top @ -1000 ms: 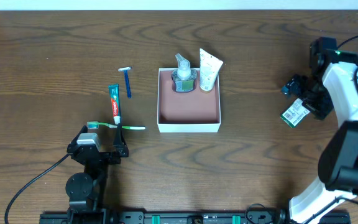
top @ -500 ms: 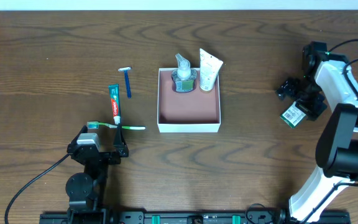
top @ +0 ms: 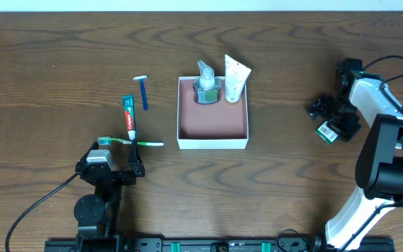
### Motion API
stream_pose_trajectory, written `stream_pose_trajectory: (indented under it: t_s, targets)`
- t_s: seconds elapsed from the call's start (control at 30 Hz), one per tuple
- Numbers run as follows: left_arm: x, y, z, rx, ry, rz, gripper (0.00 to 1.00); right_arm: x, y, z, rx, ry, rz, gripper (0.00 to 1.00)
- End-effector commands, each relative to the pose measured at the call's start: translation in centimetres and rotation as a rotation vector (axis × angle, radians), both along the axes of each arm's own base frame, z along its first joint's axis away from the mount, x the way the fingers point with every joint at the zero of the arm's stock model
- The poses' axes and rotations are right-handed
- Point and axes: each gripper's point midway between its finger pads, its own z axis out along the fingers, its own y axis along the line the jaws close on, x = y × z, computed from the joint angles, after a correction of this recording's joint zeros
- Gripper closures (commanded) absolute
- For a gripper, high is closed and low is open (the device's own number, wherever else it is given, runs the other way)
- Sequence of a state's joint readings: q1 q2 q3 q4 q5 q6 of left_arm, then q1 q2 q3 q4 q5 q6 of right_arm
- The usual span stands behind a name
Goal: Pack container
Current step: 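Lower the right gripper and grasp the green-and-white soap box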
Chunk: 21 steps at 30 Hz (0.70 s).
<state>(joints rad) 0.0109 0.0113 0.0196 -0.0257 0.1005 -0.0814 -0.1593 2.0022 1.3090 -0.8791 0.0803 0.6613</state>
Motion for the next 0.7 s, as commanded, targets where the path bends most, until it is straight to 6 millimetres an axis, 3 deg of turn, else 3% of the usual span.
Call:
stream_pose_trajectory:
  t_s: [0.0, 0.27, 0.5, 0.67]
  targets:
    - [-0.1, -0.3, -1.7, -0.007, 0.054, -0.014, 0.02, -0.9, -0.3, -1.3, -0.011, 0.02, -0.016, 0.12]
    - [-0.1, -0.3, -1.7, -0.007, 0.054, -0.014, 0.02, -1.1, -0.4, -2.5, -0.02, 0.004, 0.014, 0.41]
    - [-0.1, -0.3, -1.7, -0.007, 0.054, -0.014, 0.02, 0.2, 0.2, -1.7, 0.017, -0.034, 0.099, 0.41]
    - [-0.1, -0.3, -1.7, -0.007, 0.054, -0.014, 0.02, 2.3, 2.6, 1.2, 0.122, -0.147, 0.243, 0.39]
